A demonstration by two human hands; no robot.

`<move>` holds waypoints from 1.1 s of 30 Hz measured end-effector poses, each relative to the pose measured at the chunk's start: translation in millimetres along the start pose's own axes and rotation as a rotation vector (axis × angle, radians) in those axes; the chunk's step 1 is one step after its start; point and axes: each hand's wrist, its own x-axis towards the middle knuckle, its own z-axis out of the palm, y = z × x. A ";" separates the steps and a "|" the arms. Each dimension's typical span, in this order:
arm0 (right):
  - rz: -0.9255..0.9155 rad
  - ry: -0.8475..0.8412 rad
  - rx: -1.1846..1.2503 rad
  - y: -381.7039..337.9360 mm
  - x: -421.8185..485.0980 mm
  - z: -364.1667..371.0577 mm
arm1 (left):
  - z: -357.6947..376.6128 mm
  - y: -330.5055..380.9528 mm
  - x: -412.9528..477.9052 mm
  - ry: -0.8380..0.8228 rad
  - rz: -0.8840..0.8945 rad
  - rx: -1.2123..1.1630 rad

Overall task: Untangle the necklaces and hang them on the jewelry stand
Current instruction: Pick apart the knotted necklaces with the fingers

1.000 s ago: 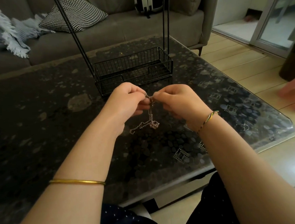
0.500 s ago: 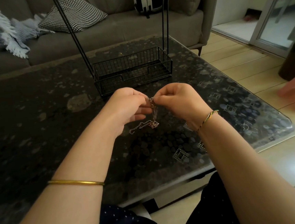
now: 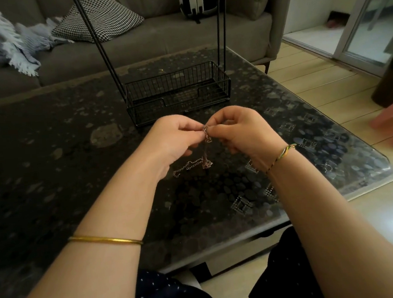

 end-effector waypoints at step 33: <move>0.124 -0.027 -0.141 6.4 3.7 -9.6 | -21.7 7.2 -5.2 0.218 -0.060 0.033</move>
